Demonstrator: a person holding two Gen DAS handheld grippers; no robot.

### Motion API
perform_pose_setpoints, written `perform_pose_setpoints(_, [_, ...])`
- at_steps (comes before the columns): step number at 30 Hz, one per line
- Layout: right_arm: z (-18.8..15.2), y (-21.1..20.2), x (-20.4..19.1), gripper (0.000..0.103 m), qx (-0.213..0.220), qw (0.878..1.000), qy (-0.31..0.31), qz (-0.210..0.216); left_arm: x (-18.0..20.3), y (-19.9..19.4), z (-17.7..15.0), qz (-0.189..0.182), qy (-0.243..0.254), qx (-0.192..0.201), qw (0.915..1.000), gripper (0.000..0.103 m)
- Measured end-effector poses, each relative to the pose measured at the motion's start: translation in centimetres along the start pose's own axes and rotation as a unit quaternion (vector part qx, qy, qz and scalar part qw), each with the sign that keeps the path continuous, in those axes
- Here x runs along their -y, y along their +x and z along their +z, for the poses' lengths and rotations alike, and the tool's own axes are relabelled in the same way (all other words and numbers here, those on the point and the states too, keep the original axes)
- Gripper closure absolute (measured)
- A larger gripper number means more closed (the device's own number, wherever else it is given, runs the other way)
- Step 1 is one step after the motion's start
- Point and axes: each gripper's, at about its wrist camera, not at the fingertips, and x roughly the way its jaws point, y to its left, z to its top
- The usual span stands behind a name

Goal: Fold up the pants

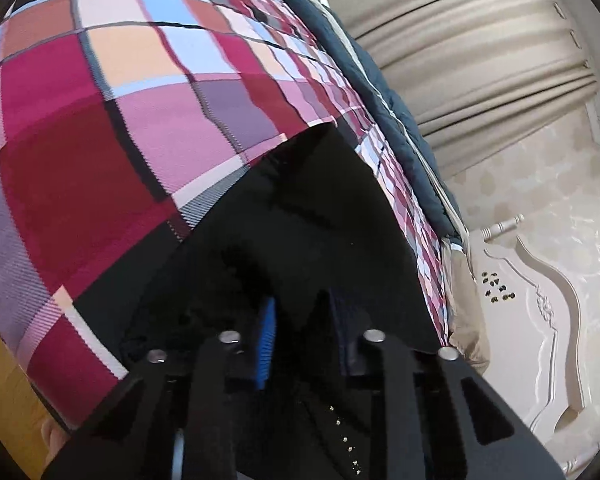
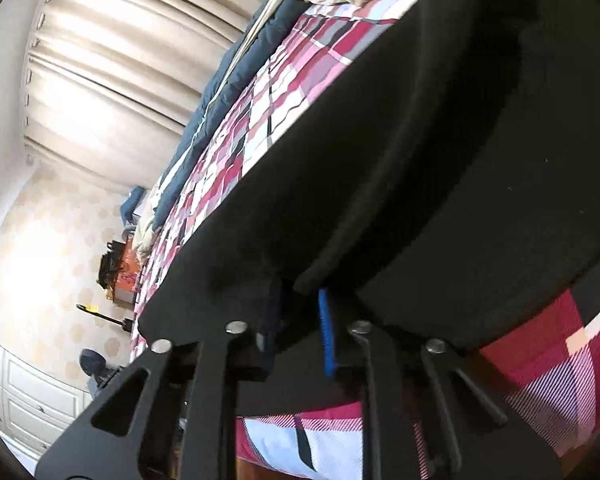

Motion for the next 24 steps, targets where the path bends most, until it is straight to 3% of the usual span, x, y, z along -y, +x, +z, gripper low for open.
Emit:
perform_pose_setpoints(4, [-0.4,-0.5,0.1,0.090,0.002,1.000,0.002,0.003,-0.4,-0.5,0.1,-0.006,-0.018,-0.006,0.9998,0.090])
perform_pose_setpoints(12, [0.2,-0.1,0.3,0.091,0.003,1.000,0.000,0.004,-1.2,-0.9,-0.3,-0.016,-0.043,-0.012,0.9989,0.090])
perform_pose_setpoints(16, [0.1,0.0,0.3,0.090,0.006,1.000,0.003,0.006,-0.8,-1.1,-0.7,-0.018,-0.040,0.012,0.9990,0.077])
perform_pose_setpoints(20, [0.1,-0.1,0.2,0.090,0.012,1.000,-0.003,0.006,-0.1,-1.1,-0.5,-0.031,-0.029,0.011,0.9990,0.075])
perform_pose_setpoints(21, [0.1,0.0,0.0,0.090,0.010,1.000,-0.006,0.005,-0.1,-1.1,-0.2,-0.040,-0.031,0.010,0.9987,0.079])
perform_pose_setpoints(22, [0.1,0.0,0.0,0.091,0.009,1.000,-0.010,0.005,-0.1,-1.1,-0.1,-0.046,-0.036,0.009,0.9983,0.090])
perform_pose_setpoints(24, [0.2,-0.2,-0.3,0.094,0.009,1.000,-0.014,0.008,-0.4,-1.4,-0.1,-0.049,-0.044,0.010,0.9978,0.092])
